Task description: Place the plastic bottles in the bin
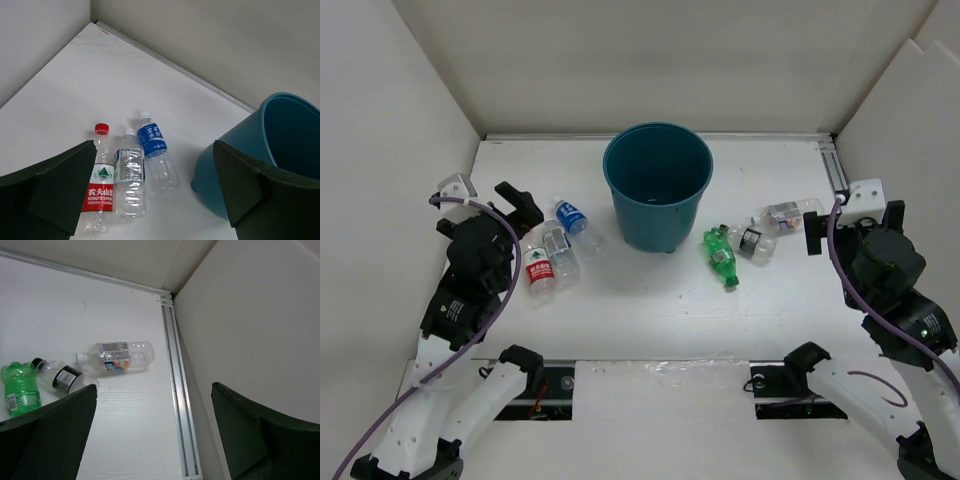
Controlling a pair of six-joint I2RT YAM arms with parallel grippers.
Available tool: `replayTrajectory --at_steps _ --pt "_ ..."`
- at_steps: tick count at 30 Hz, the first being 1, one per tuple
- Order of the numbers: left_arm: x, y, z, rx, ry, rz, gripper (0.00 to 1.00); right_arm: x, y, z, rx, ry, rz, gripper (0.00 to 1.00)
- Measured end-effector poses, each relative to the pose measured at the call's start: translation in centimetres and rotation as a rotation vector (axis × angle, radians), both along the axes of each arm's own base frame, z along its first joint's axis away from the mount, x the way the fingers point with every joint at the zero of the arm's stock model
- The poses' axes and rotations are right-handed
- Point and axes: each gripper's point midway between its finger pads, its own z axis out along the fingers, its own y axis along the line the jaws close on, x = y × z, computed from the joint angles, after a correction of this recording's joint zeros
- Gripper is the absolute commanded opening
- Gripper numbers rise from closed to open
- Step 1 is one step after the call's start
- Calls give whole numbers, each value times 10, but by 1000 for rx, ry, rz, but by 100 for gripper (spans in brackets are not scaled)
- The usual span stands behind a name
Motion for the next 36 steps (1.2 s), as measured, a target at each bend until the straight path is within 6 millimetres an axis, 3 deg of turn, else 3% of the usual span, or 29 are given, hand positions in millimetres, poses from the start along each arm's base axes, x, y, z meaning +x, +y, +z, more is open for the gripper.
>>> replayTrajectory --at_steps 10,13,16,20,25,36 --pt "6 -9 -4 -1 16 -37 100 3 2 -5 27 -33 0 100" --pt "9 -13 -8 -1 26 -55 100 16 8 -9 51 -22 -19 100" --pt "13 -17 -11 1 39 -69 100 42 8 -21 81 38 -94 100" --pt "16 -22 -18 2 56 -90 100 92 -5 -52 202 107 -221 100" --pt "17 -28 -28 4 81 -119 100 137 -45 -114 426 163 -393 96" --pt "17 -37 -27 7 83 -177 100 212 -50 -203 889 86 -480 94"
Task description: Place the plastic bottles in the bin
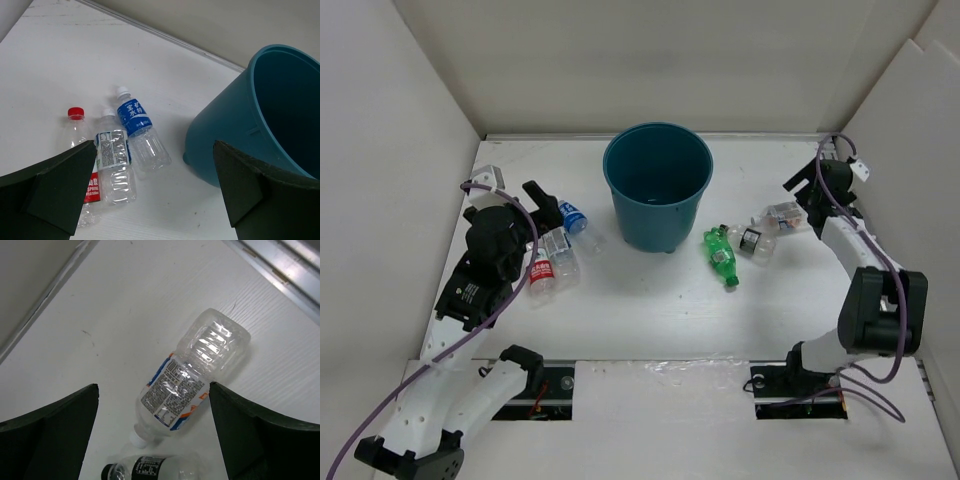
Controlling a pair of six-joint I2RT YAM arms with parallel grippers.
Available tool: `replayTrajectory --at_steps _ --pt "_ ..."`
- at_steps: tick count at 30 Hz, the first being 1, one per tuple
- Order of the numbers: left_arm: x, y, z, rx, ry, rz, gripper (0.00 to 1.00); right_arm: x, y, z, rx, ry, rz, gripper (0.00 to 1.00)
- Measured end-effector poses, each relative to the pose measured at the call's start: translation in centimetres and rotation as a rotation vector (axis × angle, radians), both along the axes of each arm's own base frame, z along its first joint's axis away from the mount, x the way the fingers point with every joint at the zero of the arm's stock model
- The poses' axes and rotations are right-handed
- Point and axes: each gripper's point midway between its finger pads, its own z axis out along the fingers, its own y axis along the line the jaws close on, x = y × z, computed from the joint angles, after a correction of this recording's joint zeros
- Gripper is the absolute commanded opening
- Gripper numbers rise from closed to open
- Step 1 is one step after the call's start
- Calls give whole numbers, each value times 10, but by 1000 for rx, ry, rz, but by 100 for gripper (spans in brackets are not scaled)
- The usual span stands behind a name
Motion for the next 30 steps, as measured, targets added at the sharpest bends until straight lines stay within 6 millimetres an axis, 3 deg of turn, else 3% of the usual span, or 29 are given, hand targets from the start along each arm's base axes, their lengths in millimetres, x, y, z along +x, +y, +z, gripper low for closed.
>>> replayTrajectory --at_steps 5,8,18,30 --pt "0 -3 -1 3 2 -19 100 19 4 -42 103 39 -28 93" --pt "0 -5 -1 5 1 -30 100 26 4 -53 126 50 -42 92" --pt "0 -10 1 -2 -4 -62 100 45 -8 -34 128 -2 -96 91" --pt "1 -15 0 -3 -3 -88 100 22 -13 -57 158 78 -136 88"
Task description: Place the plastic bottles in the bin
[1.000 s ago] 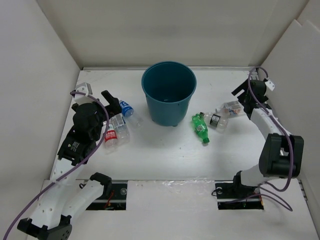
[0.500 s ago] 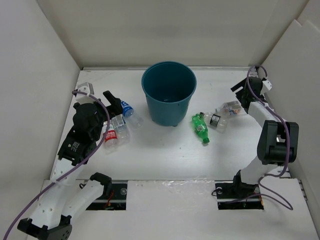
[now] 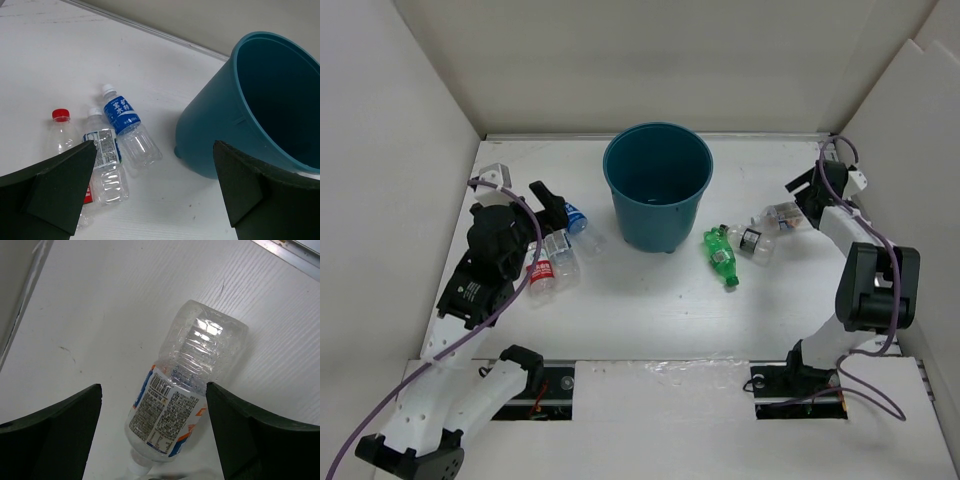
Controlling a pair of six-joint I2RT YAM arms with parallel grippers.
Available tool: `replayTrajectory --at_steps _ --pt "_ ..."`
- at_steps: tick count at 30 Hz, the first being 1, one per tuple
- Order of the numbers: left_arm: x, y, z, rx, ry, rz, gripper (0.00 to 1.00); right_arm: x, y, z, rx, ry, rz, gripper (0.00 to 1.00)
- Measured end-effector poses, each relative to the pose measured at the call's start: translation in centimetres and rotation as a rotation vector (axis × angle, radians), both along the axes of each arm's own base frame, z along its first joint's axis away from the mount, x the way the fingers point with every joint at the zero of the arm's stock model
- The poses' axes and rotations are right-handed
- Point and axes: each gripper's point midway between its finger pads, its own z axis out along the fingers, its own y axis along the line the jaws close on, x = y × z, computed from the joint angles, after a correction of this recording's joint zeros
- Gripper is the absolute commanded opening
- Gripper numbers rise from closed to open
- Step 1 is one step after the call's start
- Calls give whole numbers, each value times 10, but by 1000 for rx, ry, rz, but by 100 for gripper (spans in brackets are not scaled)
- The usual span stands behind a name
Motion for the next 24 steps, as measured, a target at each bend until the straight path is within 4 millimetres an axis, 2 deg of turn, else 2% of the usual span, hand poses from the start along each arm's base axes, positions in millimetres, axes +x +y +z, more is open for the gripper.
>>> replayTrajectory --at_steps 6,10,17,23,24 --pt "1 -1 -1 6 3 -6 100 -6 -3 13 -2 -16 -20 90" --pt "1 -1 -3 8 4 -8 100 -7 -8 7 2 -1 -32 90" --pt "1 -1 -4 9 6 -9 100 -4 -21 -22 13 45 -50 91" --pt "1 -1 -4 9 6 -9 100 8 -32 -63 27 103 -21 91" --pt "1 -1 -4 9 6 -9 100 11 -33 -67 26 111 -10 87"
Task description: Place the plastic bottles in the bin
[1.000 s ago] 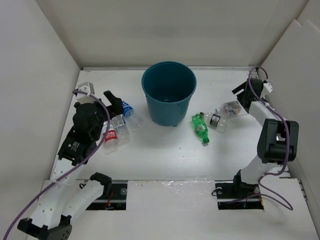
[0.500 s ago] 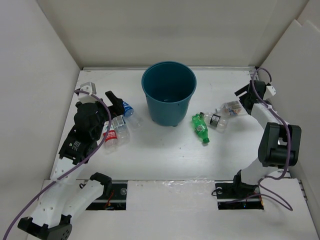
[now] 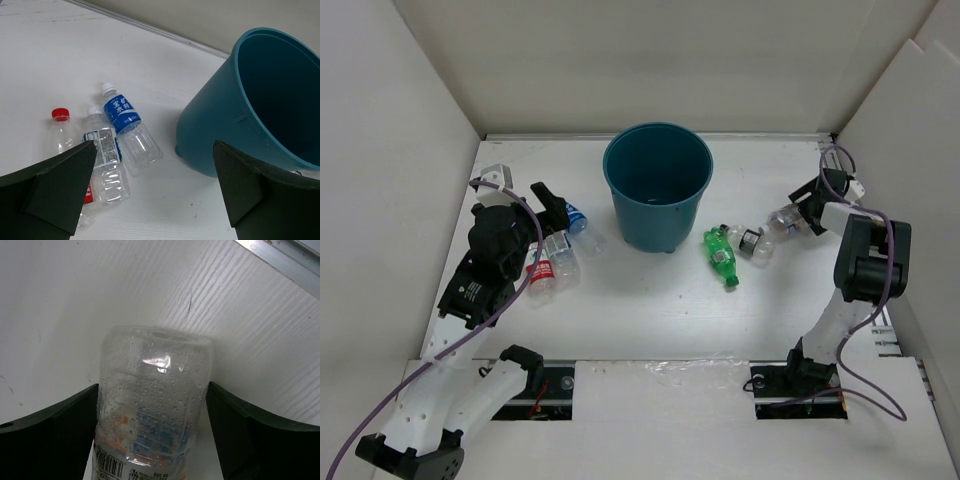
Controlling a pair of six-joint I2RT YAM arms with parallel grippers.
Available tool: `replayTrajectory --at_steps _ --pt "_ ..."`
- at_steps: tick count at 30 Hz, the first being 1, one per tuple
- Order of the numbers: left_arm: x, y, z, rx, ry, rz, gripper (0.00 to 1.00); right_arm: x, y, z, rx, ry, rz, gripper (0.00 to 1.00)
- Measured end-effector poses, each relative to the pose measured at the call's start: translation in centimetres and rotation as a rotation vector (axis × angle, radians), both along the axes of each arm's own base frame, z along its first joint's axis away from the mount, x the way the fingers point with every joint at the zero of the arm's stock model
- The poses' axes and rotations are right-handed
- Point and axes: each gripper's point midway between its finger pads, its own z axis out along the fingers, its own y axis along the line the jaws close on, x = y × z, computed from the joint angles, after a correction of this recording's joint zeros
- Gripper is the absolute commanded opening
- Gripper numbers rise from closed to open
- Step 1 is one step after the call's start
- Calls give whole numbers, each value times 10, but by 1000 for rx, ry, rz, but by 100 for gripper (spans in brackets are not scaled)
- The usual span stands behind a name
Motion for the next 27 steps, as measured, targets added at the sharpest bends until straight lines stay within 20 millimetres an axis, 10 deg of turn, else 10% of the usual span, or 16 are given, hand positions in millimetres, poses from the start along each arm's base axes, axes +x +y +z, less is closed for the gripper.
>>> replayTrajectory --at_steps 3,6,16,21,27 --pt "0 0 0 0 0 0 100 4 1 -4 -1 1 20 69" --pt "0 0 0 0 0 0 100 8 4 -1 4 -15 45 8" --pt "1 0 0 3 7 2 100 12 9 23 4 -54 86 0" --pt "6 2 29 3 -3 22 100 40 5 108 -69 -218 121 0" --pt "5 -6 123 -67 -165 -21 100 61 23 250 -179 -508 201 0"
